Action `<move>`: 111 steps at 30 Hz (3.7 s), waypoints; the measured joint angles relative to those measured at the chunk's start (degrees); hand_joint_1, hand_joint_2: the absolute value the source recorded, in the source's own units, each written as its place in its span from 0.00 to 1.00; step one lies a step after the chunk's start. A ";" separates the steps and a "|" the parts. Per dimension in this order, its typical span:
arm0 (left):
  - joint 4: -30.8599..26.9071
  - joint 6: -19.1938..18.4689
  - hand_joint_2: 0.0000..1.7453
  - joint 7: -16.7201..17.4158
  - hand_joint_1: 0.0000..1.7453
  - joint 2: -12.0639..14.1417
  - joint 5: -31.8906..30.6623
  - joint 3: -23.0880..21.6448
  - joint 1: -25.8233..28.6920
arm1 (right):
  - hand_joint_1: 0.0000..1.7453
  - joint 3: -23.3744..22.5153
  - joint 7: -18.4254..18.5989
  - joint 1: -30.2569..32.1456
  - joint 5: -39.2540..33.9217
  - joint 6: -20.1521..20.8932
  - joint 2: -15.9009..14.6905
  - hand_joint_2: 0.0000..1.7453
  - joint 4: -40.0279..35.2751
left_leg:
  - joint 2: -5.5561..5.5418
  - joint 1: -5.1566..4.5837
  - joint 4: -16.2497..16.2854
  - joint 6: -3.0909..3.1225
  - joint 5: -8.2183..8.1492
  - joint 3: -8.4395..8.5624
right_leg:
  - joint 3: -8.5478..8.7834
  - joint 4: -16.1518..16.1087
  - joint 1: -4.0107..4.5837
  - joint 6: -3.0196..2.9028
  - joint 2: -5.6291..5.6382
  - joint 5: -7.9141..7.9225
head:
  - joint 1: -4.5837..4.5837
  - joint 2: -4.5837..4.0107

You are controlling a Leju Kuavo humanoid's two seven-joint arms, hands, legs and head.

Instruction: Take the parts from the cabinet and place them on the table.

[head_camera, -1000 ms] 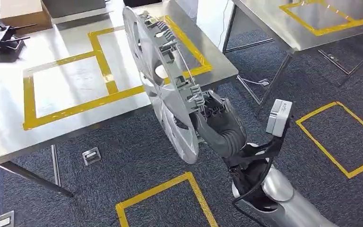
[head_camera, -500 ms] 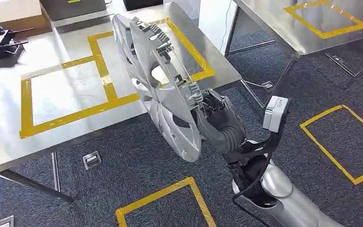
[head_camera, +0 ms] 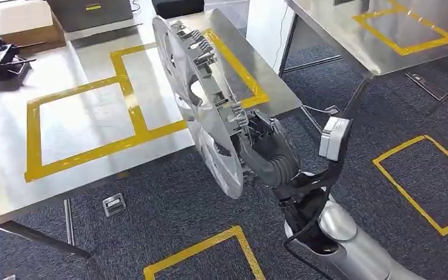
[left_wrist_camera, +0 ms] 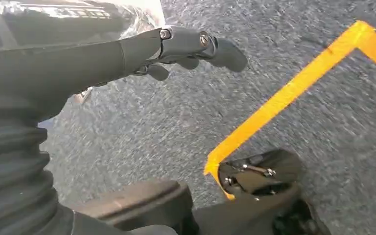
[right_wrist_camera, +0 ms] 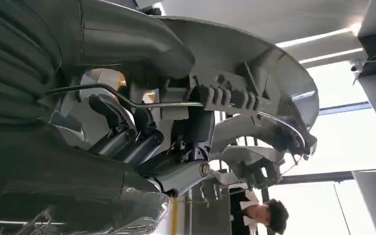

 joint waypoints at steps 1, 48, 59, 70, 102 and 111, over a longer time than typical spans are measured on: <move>0.00 0.00 1.00 0.00 0.00 0.00 0.00 -0.04 -0.02 | 1.00 -0.02 0.00 0.02 0.00 -0.02 -0.02 1.00 0.07 | 0.02 0.53 -0.35 0.52 0.12 0.46 | -0.40 0.94 -0.08 0.40 -0.12 -0.59 | 0.07 0.00; -0.17 -0.35 1.00 -0.02 0.00 -0.09 -0.13 -0.76 -0.34 | 1.00 2.03 1.49 -2.11 2.25 -1.36 1.36 1.00 3.80 | 0.01 -0.05 -0.10 -1.09 -4.63 4.32 | -3.42 -0.30 0.43 -1.86 0.09 3.51 | 1.01 0.00; -0.17 -0.26 1.00 -0.20 0.00 -0.02 -0.15 -0.81 -0.36 | 1.00 2.36 1.53 -2.40 2.32 -1.44 1.73 1.00 4.70 | 0.12 -0.10 0.19 -0.66 0.17 0.10 | -0.24 0.20 0.54 -0.89 0.17 0.24 | 0.59 0.00; -0.24 -0.02 1.00 -0.20 0.00 0.11 -0.13 -0.87 -0.08 | 1.00 2.78 1.62 -2.10 2.32 -1.29 1.71 1.00 5.62 | -0.17 0.19 -0.40 1.10 -2.10 2.70 | -10.06 11.81 0.24 0.26 0.05 1.20 | 0.98 0.00; -0.31 1.73 1.00 -3.74 0.00 -0.18 -6.21 -4.39 -1.48 | 1.00 9.03 31.30 -9.36 76.76 -2.91 4.92 1.00 11.03 | -0.11 -0.10 -1.36 -0.54 -3.08 4.08 | -5.46 1.13 0.69 -1.17 0.06 4.07 | 0.85 0.00; -0.31 0.48 1.00 -2.34 0.00 -0.44 -8.54 -5.48 -2.65 | 1.00 11.93 30.84 -12.23 76.81 5.46 8.17 1.00 19.12 | -0.12 -0.10 -1.36 -0.54 -3.08 4.08 | -5.45 1.11 0.69 -1.17 0.05 4.07 | 0.83 0.00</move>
